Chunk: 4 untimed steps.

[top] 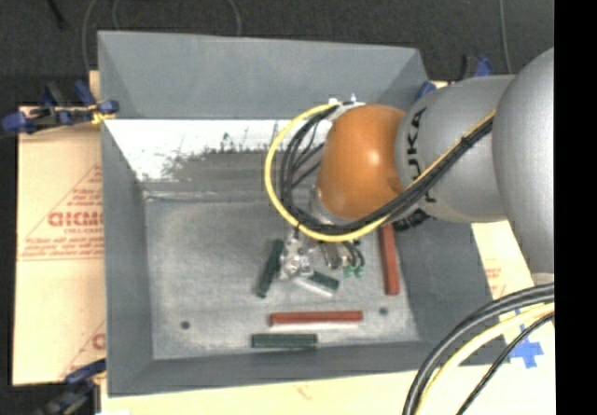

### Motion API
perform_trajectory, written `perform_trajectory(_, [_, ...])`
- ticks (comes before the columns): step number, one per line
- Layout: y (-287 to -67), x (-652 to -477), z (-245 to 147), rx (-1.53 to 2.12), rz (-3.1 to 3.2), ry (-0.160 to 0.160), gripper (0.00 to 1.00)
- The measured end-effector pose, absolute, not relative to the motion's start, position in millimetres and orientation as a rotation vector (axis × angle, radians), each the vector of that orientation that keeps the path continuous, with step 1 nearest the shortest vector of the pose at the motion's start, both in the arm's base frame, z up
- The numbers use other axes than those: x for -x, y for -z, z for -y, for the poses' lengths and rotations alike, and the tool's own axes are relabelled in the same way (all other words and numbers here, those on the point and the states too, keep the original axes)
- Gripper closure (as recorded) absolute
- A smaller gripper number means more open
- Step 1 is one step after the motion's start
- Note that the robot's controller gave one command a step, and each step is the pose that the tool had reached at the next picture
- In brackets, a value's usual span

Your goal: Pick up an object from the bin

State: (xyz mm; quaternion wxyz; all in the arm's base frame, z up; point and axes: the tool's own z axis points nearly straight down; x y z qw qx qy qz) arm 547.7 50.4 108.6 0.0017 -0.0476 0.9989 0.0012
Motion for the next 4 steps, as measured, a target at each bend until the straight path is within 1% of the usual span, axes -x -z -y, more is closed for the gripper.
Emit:
perform_trajectory(1, [-126,-545.2,-22,0.139,-3.134,0.002,0.0])
perform_trajectory(3, [-125,-546.3,-21,0.135,-3.133,0.001,0.0])
perform_trajectory(4, [-84,-572.6,13,0.532,-3.075,0.0,1.0])
